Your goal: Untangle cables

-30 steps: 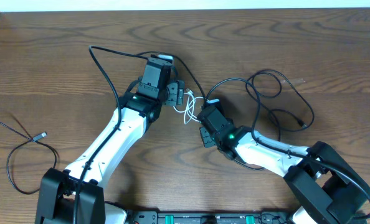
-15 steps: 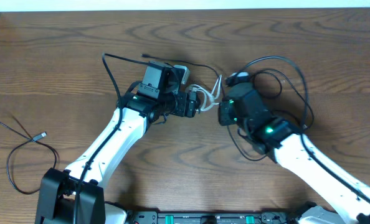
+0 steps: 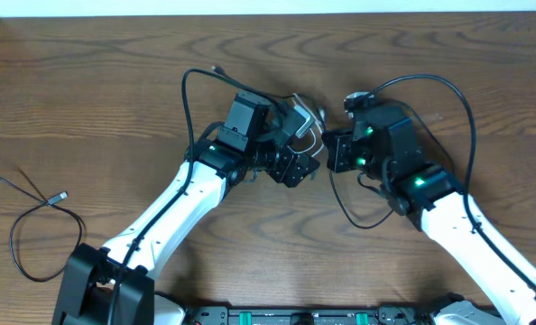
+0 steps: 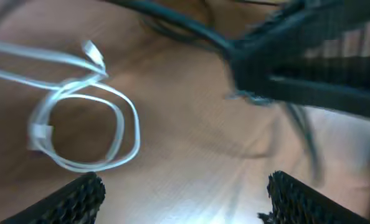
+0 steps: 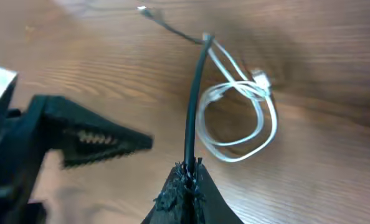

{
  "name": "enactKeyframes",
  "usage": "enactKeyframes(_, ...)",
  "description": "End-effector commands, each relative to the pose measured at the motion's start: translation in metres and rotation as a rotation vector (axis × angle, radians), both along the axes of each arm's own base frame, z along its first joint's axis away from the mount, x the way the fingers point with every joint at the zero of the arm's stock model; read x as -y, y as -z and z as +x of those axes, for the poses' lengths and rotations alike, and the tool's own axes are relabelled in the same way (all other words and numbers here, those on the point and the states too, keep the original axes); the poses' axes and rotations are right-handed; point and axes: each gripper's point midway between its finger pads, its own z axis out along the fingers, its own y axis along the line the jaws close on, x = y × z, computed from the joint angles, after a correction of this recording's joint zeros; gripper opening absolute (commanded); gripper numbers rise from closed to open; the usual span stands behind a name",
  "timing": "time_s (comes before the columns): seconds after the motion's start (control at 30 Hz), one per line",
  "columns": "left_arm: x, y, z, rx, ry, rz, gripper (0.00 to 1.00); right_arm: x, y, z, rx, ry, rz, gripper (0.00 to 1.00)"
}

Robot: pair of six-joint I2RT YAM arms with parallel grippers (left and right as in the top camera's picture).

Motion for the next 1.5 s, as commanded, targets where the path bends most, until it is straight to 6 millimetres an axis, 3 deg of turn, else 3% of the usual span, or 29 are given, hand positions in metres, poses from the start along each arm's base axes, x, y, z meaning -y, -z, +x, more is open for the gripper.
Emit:
enactKeyframes(0.0,-0.011,0.001,0.015,0.101,-0.022,0.087,0.84,-0.007,-0.023,-0.006,-0.025,-0.098,0.147,0.01)
enactKeyframes(0.2,-0.011,0.017,0.016,0.067,-0.022,0.109,0.84,0.001,-0.042,-0.007,-0.05,-0.159,0.292,0.01)
enactKeyframes(0.4,-0.01,0.039,0.018,0.024,-0.019,0.131,0.84,0.007,-0.086,-0.015,-0.008,-0.27,0.464,0.01)
enactKeyframes(0.53,-0.008,0.038,0.022,0.04,-0.02,0.123,0.84,0.021,-0.121,-0.018,0.108,-0.256,0.483,0.01)
enactKeyframes(0.7,-0.007,0.037,0.024,0.049,-0.021,0.118,0.85,0.049,-0.186,-0.024,0.369,-0.222,0.497,0.01)
enactKeyframes(0.8,-0.008,0.038,0.023,0.043,-0.021,0.122,0.85,0.081,-0.224,-0.026,0.535,-0.143,0.485,0.01)
enactKeyframes(0.9,-0.008,0.038,0.023,0.042,-0.021,0.122,0.84,0.109,-0.237,-0.026,0.596,-0.063,0.466,0.01)
enactKeyframes(1.07,-0.008,0.038,0.023,0.043,-0.021,0.122,0.84,0.141,-0.235,-0.027,0.591,0.003,0.44,0.01)
enactKeyframes(1.17,-0.008,0.037,0.024,0.047,-0.021,0.12,0.84,0.144,-0.207,-0.023,0.504,0.028,0.403,0.01)
enactKeyframes(1.27,-0.008,0.038,0.023,0.046,-0.021,0.12,0.84,0.156,-0.156,-0.017,0.345,0.127,0.318,0.01)
enactKeyframes(1.37,-0.008,0.038,0.023,0.045,-0.021,0.12,0.84,0.175,-0.133,-0.012,0.291,0.24,0.238,0.01)
enactKeyframes(1.47,-0.008,0.038,0.023,0.045,-0.021,0.12,0.85,0.19,-0.125,-0.01,0.277,0.303,0.197,0.01)
